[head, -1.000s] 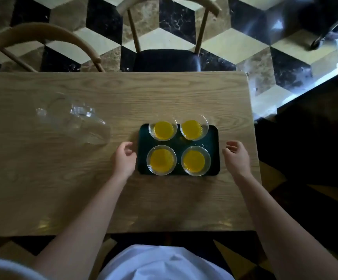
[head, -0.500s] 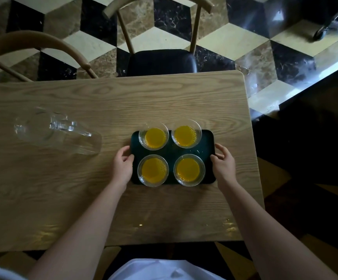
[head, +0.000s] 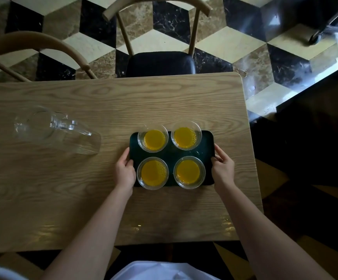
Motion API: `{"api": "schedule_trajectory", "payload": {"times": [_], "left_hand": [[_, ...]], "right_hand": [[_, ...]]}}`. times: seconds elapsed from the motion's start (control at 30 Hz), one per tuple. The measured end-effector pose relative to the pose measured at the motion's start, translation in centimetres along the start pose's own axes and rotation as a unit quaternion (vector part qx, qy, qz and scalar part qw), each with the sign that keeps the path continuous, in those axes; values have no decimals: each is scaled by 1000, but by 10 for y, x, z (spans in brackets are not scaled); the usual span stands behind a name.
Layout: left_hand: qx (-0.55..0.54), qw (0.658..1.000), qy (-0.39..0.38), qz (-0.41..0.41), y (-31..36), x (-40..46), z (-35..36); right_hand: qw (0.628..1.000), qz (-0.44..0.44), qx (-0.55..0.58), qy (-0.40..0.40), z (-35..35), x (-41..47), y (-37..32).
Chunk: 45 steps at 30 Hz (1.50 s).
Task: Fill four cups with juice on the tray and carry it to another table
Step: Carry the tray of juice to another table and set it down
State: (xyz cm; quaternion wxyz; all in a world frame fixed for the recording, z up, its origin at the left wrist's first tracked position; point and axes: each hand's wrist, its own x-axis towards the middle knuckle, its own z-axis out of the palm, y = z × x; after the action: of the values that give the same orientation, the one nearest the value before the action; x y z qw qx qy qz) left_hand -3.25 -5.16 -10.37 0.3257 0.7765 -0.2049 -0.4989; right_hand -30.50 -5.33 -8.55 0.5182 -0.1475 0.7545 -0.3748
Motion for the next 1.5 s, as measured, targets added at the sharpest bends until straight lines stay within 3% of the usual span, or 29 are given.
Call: {"api": "schedule_trajectory", "payload": {"times": [0.27,0.6,1.13,1.33,1.5], "left_hand": [[-12,999,-21,37,21,-20,-12],[46,991,-14,127,83,-51,-38],[-100,965,-128,205,228,-142,-117],[-109,946,-148,268,275,-186,-141],[-138,937,-169,274,317,-223,-154]], "right_hand": [[999,-14,-6,-36,-12,-20,-37],[993,-65,-13,-93,-27,-59,-120],[945,-222,-28,-238,-64,-159,-261],[937,-265,-34,-226,-74,-185,-305],[922,-291,-3,-256,-84,-223,-345]]}}
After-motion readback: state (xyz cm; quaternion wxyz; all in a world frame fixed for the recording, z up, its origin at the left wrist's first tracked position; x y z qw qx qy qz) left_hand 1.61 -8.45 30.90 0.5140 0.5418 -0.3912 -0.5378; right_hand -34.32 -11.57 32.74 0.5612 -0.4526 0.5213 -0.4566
